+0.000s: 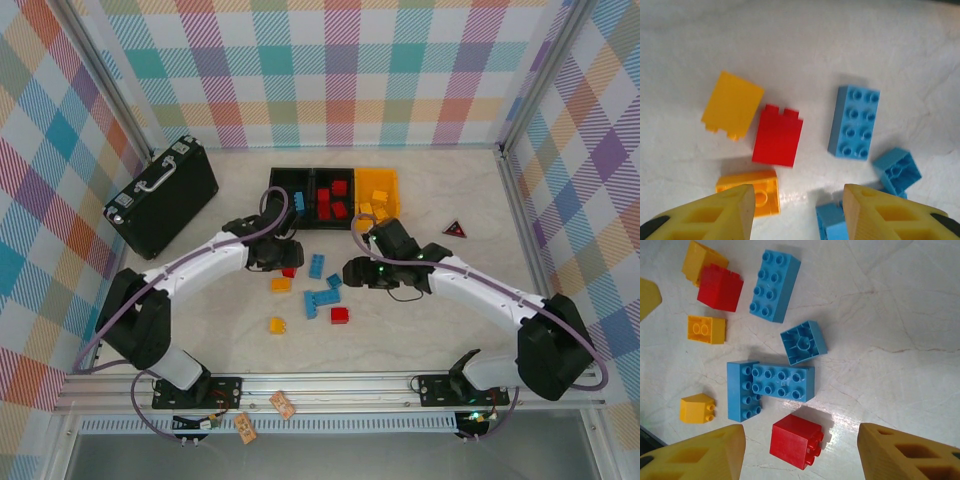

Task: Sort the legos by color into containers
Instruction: Pick up the lego from the center of the table.

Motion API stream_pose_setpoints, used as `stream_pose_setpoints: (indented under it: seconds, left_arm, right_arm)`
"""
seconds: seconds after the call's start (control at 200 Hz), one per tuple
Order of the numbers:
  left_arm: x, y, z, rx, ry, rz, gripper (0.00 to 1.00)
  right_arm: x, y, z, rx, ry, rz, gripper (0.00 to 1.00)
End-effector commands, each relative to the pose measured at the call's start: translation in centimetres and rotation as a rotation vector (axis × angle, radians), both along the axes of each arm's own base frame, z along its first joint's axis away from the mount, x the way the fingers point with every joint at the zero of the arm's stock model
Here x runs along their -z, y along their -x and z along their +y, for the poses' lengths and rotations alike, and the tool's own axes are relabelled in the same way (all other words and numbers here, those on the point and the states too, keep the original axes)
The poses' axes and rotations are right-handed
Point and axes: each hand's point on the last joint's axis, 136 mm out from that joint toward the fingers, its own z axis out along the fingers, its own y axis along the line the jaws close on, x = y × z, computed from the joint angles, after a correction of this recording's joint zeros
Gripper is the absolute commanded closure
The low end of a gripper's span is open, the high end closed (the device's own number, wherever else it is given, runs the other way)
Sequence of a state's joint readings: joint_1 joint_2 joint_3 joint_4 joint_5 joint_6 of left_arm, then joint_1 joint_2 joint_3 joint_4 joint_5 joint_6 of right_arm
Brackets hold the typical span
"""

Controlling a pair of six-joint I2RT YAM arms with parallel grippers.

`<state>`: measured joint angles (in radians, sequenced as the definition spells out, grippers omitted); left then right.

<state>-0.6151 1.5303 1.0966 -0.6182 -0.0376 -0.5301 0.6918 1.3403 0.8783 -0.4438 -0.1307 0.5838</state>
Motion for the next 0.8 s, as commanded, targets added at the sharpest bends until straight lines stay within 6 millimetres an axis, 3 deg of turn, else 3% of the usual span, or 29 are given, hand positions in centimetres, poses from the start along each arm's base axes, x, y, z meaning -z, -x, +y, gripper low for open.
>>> stream_pose_setpoints:
  seconds: [0.0,0.265,0.64,0.795]
  left_arm:
    - [-0.1,1.0,0.1,-0.037,0.027,-0.011,0.51]
    - [1.3,2.7,-1.1,-0.012,0.036,-0.001,0.47]
    - [2.9,-0.8,-5.6,0.085,-0.014,-0.031,0.47]
    - [4.0,-2.2,-5.9,0.095,-0.091,-0.023,0.47]
  right_arm:
    - [0.6,0.2,0.5,-0.011,0.016,0.005,0.38]
    - [1.4,-0.1,0.7,0.006,0.047,0.012,0.38]
    - [1.7,0.5,-0.3,0.043,0.048,0.012,0.38]
    - [1.5,1.1,-1.0,0.048,0.046,0.006,0.38]
